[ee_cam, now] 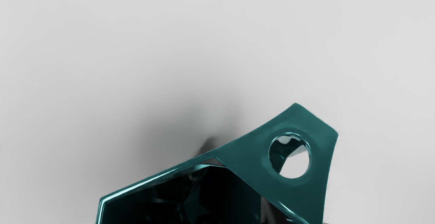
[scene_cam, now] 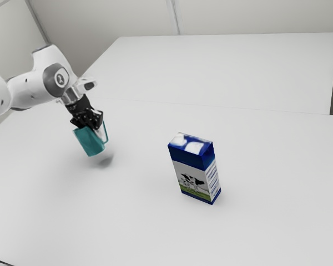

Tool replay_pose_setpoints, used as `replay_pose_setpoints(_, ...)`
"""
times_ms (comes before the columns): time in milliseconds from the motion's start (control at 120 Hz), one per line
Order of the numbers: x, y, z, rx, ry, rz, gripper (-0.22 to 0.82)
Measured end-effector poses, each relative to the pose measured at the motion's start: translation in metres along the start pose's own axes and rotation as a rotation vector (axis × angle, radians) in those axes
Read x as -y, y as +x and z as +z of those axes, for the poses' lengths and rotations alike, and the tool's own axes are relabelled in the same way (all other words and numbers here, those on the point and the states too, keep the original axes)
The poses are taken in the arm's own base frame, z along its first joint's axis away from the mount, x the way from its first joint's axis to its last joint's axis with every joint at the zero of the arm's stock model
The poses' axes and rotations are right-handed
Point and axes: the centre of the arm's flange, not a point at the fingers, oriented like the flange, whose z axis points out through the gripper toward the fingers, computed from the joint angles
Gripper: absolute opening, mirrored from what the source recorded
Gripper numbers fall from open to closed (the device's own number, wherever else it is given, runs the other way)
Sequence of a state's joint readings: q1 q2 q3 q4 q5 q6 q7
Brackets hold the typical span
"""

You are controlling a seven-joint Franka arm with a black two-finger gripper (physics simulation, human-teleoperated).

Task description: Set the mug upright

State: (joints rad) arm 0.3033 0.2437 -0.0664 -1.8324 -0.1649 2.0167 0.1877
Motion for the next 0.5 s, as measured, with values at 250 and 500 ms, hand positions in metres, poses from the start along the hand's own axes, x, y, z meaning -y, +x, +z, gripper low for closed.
replay_pose_setpoints(250,-0.048,-0.024,0.014,-0.079,0.143,-0.006,-0.18)
replay_pose_setpoints(500,-0.089,-0.032,0.035,-0.103,0.153,-0.109,-0.18)
